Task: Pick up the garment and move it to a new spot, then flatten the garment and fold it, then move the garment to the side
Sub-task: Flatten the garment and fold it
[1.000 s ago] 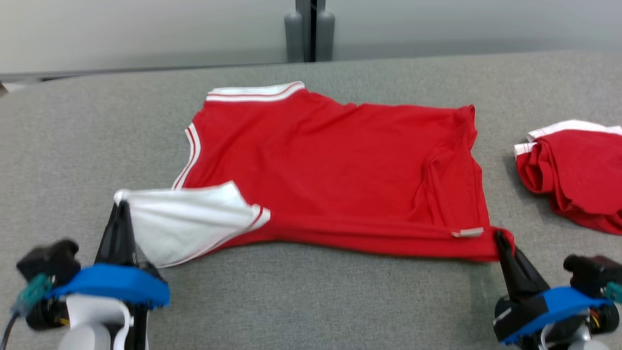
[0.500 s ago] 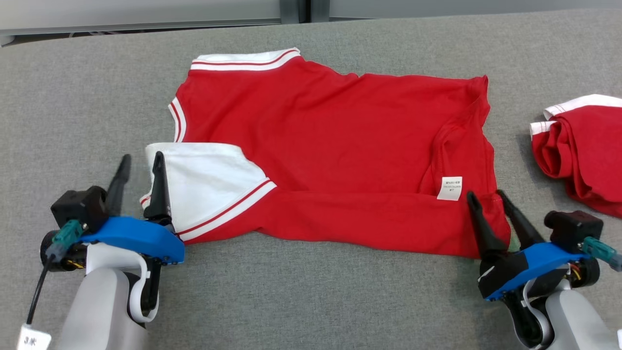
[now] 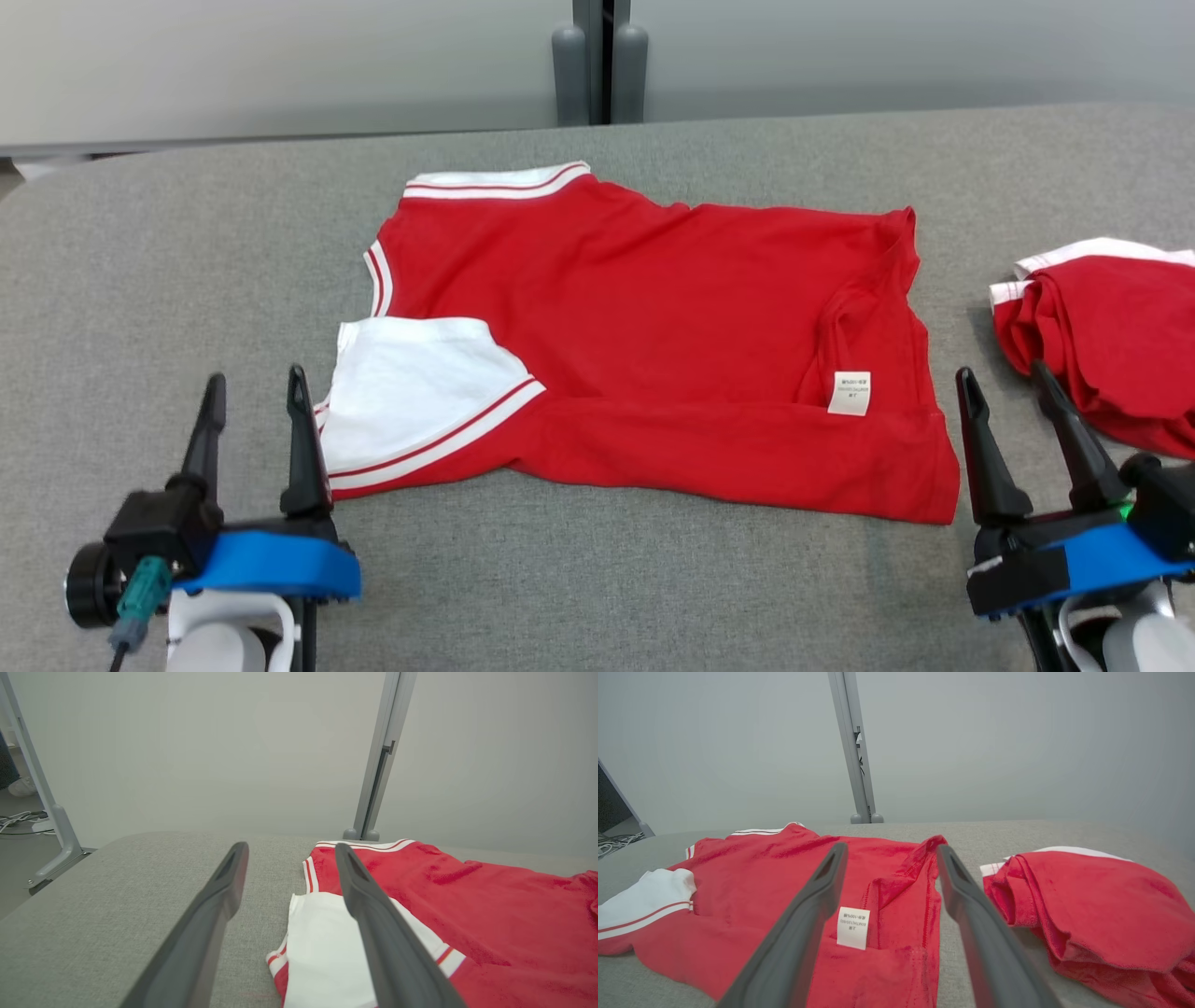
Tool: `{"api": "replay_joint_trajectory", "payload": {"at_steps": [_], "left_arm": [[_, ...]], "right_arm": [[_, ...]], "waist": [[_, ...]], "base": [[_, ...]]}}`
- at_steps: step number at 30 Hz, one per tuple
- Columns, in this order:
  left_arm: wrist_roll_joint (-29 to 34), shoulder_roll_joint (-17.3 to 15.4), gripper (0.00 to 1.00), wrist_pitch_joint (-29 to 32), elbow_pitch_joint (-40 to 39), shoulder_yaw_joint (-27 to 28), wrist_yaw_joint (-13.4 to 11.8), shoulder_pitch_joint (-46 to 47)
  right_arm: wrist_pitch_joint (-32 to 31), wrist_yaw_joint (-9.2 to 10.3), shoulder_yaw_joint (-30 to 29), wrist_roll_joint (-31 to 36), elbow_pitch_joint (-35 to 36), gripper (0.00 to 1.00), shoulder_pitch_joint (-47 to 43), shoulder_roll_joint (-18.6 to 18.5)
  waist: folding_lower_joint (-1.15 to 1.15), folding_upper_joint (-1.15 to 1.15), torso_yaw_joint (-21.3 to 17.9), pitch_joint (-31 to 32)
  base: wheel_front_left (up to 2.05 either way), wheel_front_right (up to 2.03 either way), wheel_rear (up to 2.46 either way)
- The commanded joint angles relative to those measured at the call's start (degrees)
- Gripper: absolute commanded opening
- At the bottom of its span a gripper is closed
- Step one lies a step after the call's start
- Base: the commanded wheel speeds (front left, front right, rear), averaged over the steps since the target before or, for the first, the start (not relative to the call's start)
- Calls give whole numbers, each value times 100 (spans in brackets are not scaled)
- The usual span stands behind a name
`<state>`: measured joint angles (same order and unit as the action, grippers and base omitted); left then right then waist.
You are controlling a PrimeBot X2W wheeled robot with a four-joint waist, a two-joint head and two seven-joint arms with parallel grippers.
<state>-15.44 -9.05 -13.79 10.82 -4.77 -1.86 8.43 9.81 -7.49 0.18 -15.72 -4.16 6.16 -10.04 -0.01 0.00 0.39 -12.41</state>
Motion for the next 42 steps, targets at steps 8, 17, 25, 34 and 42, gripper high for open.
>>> {"api": "replay_joint_trajectory", "payload": {"at_steps": [8, 17, 25, 34, 42], "left_arm": [[-65, -44, 100, 409, -587, -71, -94, -598], [-100, -104, 100, 519, -746, -78, -146, -609], [-335, -126, 100, 811, -303, -116, 17, -402], [-919, -52, 100, 1252, 1082, -90, 417, 49], [-1426, 62, 17, 1661, 1742, -217, 763, 341]], "right_arm": [[-418, 0, -238, 210, 756, 100, -704, 328], [-537, 0, -260, 238, 966, 100, -732, 411], [-652, 0, -161, 155, 657, 100, -619, 387], [-564, 0, -78, -21, -779, 100, -295, 330], [-641, 0, 222, -327, -1569, 7, 104, 263]], "waist": [[1, 0, 10, 198], [1, 0, -22, 137], [1, 0, -57, -135], [1, 0, -102, -569], [1, 0, -118, -623]], "base": [[0, 0, 0], [0, 0, 0], [0, 0, 0], [0, 0, 0], [0, 0, 0]]}}
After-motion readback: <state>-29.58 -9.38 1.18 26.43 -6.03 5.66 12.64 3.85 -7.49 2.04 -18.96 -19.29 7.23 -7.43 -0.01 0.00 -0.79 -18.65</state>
